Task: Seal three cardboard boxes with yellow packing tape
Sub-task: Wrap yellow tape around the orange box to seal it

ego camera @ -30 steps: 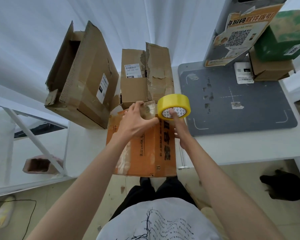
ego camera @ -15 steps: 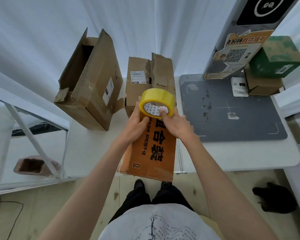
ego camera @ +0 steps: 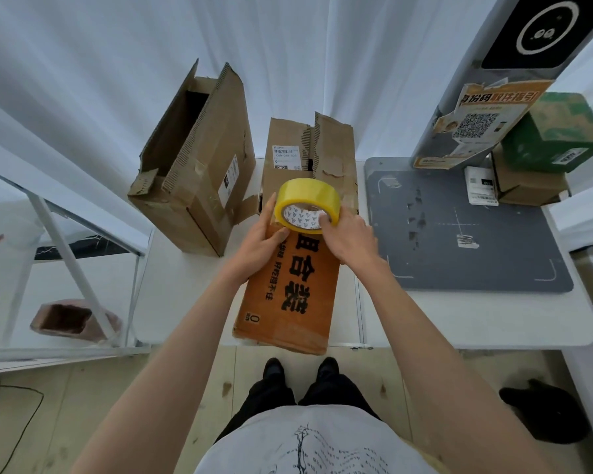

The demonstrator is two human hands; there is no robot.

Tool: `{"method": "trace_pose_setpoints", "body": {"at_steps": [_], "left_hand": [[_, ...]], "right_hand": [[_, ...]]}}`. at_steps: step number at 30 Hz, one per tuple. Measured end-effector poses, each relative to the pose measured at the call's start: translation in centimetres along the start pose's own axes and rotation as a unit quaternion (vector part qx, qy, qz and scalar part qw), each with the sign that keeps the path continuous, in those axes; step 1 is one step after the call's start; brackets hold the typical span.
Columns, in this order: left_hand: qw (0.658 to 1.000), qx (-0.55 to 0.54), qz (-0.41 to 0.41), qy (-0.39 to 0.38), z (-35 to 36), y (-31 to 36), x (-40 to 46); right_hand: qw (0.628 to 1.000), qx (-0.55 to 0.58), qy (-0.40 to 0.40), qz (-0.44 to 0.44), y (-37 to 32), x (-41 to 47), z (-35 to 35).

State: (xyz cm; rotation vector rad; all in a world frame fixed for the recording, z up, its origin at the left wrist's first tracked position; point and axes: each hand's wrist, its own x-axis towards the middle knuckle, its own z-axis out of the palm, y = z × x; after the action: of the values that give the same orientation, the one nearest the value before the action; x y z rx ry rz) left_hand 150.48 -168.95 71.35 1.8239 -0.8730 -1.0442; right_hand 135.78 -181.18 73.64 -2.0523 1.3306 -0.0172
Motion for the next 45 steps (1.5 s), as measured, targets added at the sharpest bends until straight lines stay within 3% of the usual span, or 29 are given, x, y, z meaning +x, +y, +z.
{"method": "trace_pose_setpoints", "body": {"at_steps": [5, 13, 23, 28, 41, 45], "left_hand": [[1.0, -0.012, -0.022, -0.003, -1.4, -0.7, -0.2], [0.999, -0.008, -0.004, 0.03, -1.2, -2.0, -0.9], [0.994, 0.04, -0.006, 0.105, -1.5, -4.8, -1.9], [0.992, 0.035, -0.003, 0.117, -1.4, -5.0, -1.9], [0.996, -0.017, 0.001, 0.087, -1.2, -4.2, -2.2], [0.997, -0.013, 0.003, 0.076, -1.2, -4.2, -2.2]], "right_hand": [[0.997, 0.046, 0.036, -0.046, -0.1, -0.5, 0.3], [0.996, -0.026, 0.066, -0.046, -1.1, -0.4, 1.6], [0.999, -0.011, 0.028, -0.038, -3.2, -0.2, 4.3], [0.992, 0.005, 0.109, -0.068, -3.2, -0.3, 4.9], [0.953, 0.149, 0.224, -0.139, -0.4, -1.0, 2.7], [0.941, 0.145, 0.259, -0.164, 1.1, -0.6, 1.0]]}}
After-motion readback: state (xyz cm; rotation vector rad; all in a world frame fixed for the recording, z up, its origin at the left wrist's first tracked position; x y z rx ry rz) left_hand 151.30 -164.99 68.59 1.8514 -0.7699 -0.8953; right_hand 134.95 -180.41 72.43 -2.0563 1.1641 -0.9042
